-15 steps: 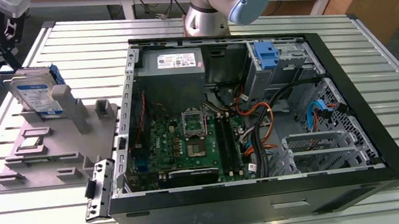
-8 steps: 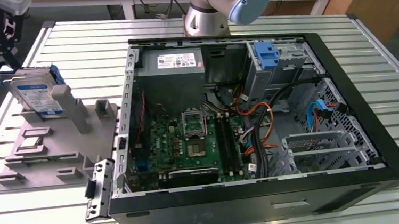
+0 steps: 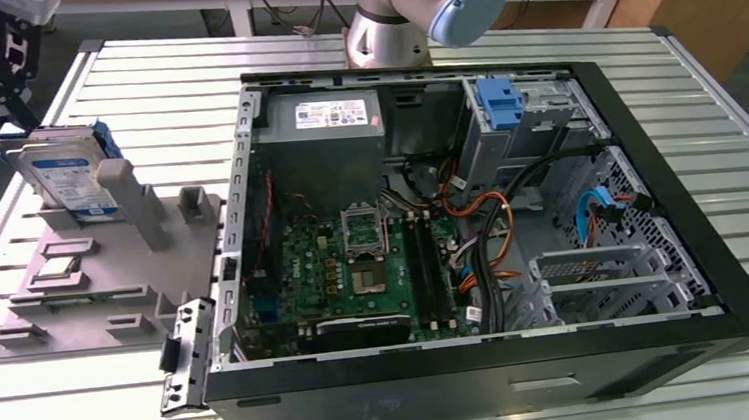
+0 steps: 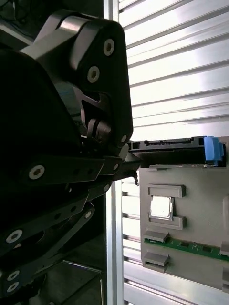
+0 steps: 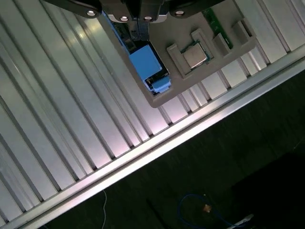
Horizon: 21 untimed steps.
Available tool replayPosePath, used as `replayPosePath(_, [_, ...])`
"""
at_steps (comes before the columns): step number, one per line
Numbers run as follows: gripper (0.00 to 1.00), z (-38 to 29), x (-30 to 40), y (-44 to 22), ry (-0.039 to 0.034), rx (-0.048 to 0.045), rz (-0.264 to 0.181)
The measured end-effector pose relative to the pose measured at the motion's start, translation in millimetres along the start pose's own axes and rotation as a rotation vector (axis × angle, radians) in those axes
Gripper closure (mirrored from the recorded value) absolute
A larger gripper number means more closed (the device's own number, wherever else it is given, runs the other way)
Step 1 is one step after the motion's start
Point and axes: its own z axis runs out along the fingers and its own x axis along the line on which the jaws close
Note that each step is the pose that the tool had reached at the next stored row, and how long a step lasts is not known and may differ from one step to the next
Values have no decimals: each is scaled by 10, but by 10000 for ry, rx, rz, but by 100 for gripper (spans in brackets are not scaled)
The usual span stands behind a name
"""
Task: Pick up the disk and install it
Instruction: 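Reach for the disk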
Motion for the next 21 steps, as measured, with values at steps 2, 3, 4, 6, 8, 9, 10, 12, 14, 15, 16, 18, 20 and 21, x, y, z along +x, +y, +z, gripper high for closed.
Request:
replayPosePath(2, [90, 0, 0, 0, 8, -4, -147])
replayPosePath(3, [90, 0, 0, 0, 11, -6, -214])
replayPosePath(4, [90, 0, 0, 0, 14, -8, -279])
replayPosePath(6, [90, 0, 0, 0, 34, -18, -649])
replayPosePath(8, [90, 0, 0, 0, 42, -23, -813])
replayPosePath(9, [90, 0, 0, 0, 46, -24, -874])
replayPosePath(10, [90, 0, 0, 0, 49, -26, -935])
replayPosePath(12, [90, 0, 0, 0, 56, -30, -1059])
replayPosePath(14, [90, 0, 0, 0, 62, -34, -1182])
replayPosePath(15, [90, 0, 0, 0, 65, -35, -1242])
replayPosePath(16, [90, 0, 0, 0, 67, -36, -1279])
replayPosePath(18, [90, 0, 0, 0, 68, -37, -1304])
replayPosePath(20, [90, 0, 0, 0, 69, -37, -1310])
replayPosePath(21, [90, 0, 0, 0, 69, -37, -1311])
